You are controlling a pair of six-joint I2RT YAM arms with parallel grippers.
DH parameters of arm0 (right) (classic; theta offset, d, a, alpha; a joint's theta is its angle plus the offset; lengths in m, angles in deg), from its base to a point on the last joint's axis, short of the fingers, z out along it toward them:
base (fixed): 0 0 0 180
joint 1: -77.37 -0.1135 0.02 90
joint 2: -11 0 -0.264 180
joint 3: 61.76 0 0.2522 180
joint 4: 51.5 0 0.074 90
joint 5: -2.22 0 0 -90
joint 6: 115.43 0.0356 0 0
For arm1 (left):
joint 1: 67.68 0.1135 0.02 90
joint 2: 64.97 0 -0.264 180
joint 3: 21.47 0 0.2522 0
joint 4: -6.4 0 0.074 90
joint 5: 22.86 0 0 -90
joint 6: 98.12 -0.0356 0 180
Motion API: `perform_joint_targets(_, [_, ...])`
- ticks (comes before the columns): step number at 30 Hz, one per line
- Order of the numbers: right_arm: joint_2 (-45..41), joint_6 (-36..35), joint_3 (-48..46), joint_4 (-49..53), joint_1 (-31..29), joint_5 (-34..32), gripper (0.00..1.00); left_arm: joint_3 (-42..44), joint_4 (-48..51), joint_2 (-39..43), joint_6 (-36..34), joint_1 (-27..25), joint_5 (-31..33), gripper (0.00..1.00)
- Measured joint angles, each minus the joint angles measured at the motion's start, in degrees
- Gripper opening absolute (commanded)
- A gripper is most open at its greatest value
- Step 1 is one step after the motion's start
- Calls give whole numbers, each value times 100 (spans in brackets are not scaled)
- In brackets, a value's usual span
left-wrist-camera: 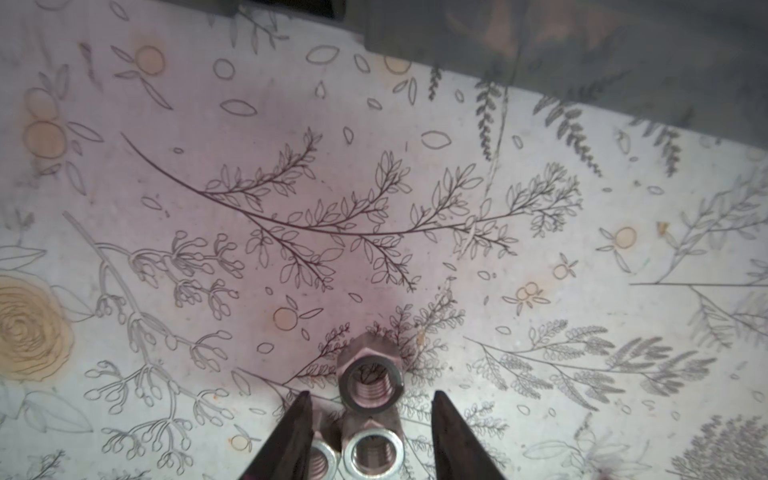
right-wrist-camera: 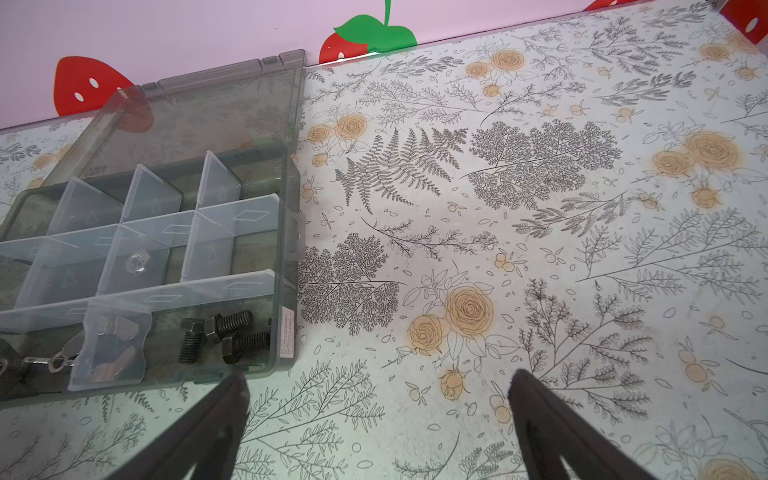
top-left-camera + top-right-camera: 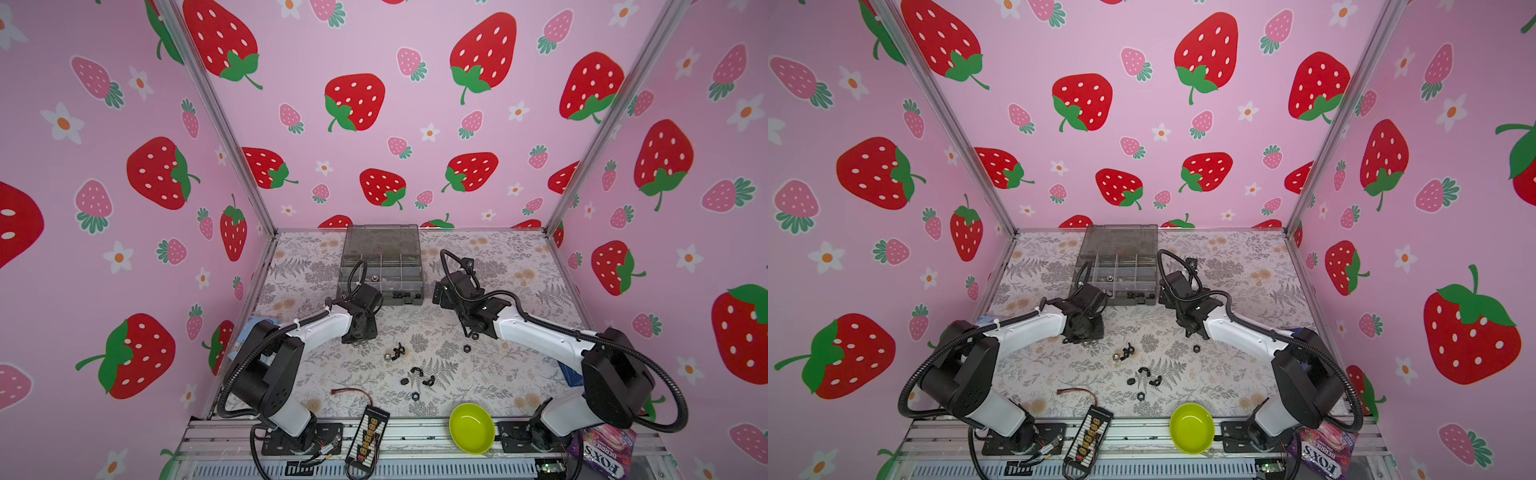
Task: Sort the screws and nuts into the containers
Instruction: 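Close the left gripper on another silver hex nut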
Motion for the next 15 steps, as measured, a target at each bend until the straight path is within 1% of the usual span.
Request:
perform_joint_targets(6, [0,0,0,11,0,0,100,0,-168,-201,2,92,-66,45])
perform_joint_targets(9, [0,-2,0,22,0,0,100,-2,-247,-214,0,140,-66,42])
perform_joint_targets(15, [9,-4,0,26,0,0,100,-11,-289,-232,0,188,-66,40])
